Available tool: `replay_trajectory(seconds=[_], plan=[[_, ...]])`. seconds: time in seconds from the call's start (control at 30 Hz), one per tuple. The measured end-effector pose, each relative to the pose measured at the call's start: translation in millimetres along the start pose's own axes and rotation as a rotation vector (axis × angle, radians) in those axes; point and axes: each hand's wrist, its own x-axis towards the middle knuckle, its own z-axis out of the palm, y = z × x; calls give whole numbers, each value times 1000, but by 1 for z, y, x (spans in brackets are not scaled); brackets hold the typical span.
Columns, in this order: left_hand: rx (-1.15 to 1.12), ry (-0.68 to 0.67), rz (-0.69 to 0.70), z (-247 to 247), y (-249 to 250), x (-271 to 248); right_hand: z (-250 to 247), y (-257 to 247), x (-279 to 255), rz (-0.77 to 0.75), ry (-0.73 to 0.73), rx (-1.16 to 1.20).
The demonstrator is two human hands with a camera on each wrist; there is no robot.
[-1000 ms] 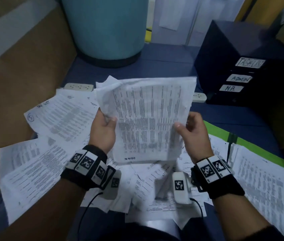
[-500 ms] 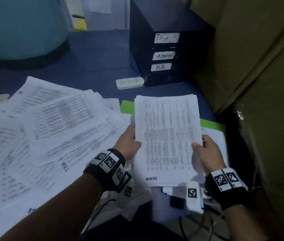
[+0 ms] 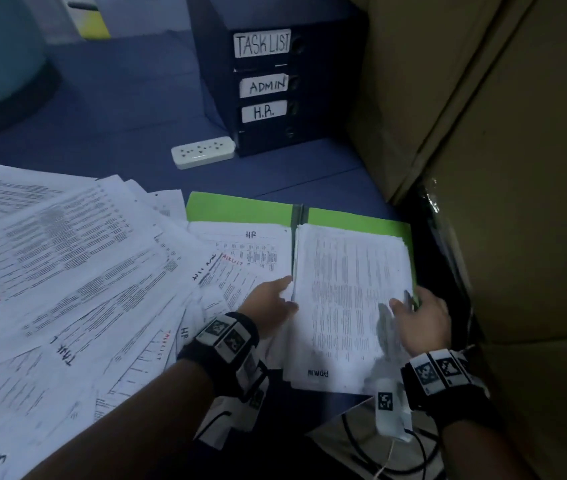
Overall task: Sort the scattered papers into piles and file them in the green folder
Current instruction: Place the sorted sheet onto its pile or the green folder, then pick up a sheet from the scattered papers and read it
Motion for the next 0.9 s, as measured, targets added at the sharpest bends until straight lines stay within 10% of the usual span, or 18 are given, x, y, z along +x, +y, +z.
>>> replay_trajectory(seconds=[0.47, 0.9], plan=[[-38, 668, -71, -167, -111, -61, 128, -195, -67, -611, -546, -57], [98, 550, -290, -253, -218, -82, 262, -329, -101, -503, -485, -257]])
